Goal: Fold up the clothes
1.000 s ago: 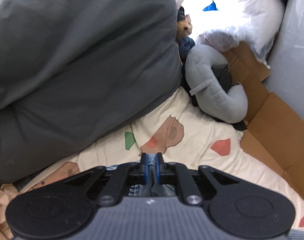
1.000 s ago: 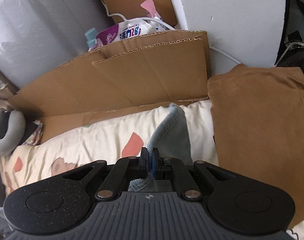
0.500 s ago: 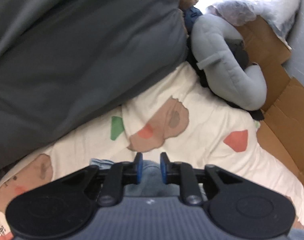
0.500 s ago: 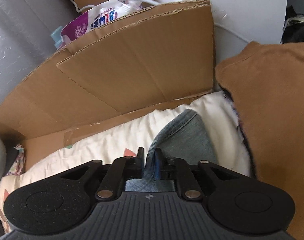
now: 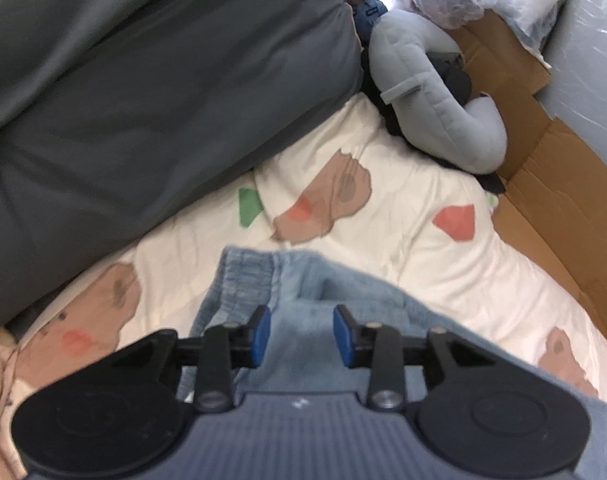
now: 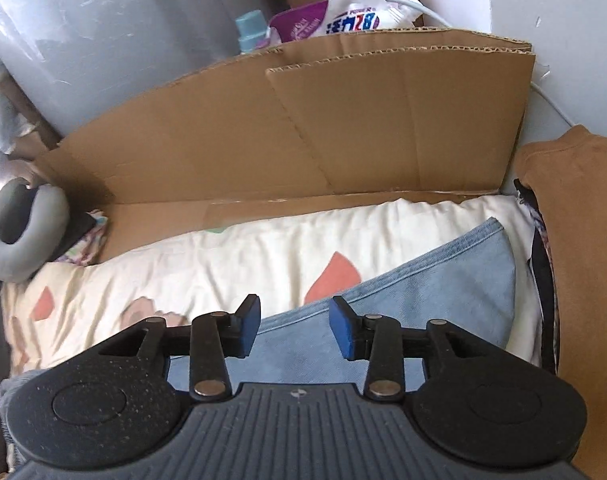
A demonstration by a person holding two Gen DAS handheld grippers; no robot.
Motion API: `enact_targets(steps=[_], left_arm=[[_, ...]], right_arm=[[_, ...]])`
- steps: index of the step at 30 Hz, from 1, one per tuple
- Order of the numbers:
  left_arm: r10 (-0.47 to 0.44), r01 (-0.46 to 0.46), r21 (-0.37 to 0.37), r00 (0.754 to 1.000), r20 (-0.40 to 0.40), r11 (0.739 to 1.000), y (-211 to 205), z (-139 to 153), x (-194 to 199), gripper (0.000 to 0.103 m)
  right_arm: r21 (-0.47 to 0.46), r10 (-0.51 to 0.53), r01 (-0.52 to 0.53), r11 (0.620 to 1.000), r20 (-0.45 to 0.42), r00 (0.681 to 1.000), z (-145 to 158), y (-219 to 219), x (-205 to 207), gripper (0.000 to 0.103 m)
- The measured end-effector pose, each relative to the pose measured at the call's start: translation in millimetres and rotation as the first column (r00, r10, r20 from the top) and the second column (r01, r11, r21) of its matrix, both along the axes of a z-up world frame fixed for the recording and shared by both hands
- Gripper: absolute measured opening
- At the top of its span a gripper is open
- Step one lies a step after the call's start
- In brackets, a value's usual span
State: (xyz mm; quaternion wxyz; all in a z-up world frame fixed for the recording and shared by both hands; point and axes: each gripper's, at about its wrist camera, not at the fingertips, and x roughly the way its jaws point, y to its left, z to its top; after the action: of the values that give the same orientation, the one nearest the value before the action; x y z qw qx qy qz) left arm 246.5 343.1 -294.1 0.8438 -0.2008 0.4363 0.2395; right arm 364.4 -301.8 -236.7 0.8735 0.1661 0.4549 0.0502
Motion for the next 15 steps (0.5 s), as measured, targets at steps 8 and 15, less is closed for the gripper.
enact_targets(steps=[8, 15], left_arm=[[-0.003, 0.003, -0.001, 1.000, -0.016, 1.000, -4, 32, -68, 0.045], [0.002, -0.002, -0.001, 1.000, -0.022, 1.000, -12, 61, -123, 0.046]], right_arm=[[0.033, 0.024, -0.025, 0.999, 0.029, 0.999, 34, 5, -25, 0.048], [0.026, 0.100, -0.101, 0.995, 0.051, 0.994, 68, 10, -51, 0.050]])
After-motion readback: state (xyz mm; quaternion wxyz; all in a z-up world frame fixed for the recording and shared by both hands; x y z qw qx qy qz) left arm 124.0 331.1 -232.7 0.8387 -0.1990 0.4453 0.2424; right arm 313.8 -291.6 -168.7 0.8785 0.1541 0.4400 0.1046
